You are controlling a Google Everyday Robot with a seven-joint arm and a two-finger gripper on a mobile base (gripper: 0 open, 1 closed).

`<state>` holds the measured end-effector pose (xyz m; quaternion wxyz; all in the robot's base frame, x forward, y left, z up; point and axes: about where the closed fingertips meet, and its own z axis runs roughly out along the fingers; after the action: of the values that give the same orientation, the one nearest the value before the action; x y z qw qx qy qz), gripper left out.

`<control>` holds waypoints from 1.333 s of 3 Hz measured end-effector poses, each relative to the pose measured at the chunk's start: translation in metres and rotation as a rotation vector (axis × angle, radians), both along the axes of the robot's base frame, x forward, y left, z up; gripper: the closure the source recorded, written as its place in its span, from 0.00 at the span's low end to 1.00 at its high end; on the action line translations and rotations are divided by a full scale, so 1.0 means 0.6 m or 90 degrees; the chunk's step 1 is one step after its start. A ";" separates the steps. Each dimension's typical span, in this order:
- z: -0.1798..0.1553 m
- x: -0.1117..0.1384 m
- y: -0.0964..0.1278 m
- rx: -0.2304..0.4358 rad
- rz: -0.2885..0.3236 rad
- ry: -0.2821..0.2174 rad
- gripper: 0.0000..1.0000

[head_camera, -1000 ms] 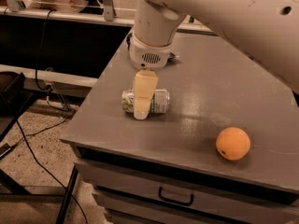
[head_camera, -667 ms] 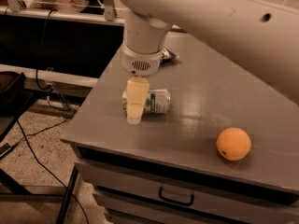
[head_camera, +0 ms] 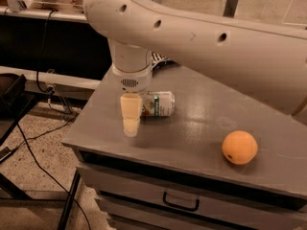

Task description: Place 7up can upright

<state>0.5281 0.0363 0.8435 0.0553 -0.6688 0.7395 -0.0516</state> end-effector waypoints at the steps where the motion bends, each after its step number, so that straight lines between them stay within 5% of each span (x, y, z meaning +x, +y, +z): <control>1: -0.010 -0.001 -0.002 -0.017 -0.017 -0.006 0.16; 2: -0.010 -0.003 0.002 -0.019 -0.011 -0.011 0.41; 4: 0.025 0.005 -0.010 0.119 0.050 -0.006 0.95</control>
Offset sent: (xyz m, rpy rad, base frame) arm -0.0033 0.0041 -0.0054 -0.0376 -0.0217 -0.0024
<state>0.5310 0.0302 0.8587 0.1229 -0.6890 0.7141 0.0162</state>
